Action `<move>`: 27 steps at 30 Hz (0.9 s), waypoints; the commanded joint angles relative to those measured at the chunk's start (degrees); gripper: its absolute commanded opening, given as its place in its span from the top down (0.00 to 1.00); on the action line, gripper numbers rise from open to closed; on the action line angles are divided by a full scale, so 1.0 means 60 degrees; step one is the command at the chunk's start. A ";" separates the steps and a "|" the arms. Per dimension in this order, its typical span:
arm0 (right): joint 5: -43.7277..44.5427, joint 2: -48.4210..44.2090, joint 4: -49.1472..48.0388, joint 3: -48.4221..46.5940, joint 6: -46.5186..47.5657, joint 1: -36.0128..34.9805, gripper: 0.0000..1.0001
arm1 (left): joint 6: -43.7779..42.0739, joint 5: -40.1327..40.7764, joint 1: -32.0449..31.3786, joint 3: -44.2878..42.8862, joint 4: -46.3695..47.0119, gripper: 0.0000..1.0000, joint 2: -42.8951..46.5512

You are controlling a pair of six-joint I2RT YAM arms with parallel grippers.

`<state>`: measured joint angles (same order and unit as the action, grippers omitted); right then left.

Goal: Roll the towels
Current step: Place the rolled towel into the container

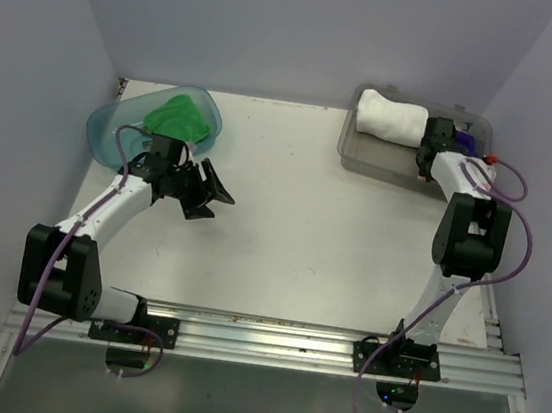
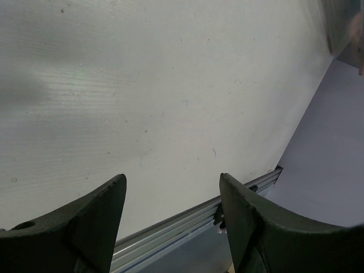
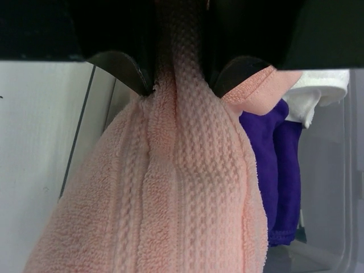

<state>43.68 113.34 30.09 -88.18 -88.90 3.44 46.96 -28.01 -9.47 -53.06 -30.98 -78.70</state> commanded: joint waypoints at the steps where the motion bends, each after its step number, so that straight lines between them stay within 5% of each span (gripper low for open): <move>1: -0.0569 0.0416 -0.0531 -0.0054 0.0197 0.0129 1.00 | 0.0069 0.0054 0.0071 -0.0473 0.0022 0.30 -0.0097; 10: -0.1815 0.0915 -0.1074 0.0048 -0.0138 0.0173 1.00 | 0.0069 0.0113 0.0070 -0.0649 -0.0036 0.30 -0.0273; 19: -0.1552 0.1061 -0.0708 -0.0229 -0.0037 0.0217 1.00 | 0.0054 0.0127 0.0070 -0.0664 -0.0066 0.30 -0.0346; 27: -0.1729 0.0930 -0.0430 -0.0245 0.0052 0.0217 0.80 | 0.0010 0.0127 0.0070 -0.0708 -0.0110 0.30 -0.0390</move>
<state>33.26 118.91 23.20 -88.73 -88.92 4.62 46.96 -27.59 -9.47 -54.98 -31.20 -80.90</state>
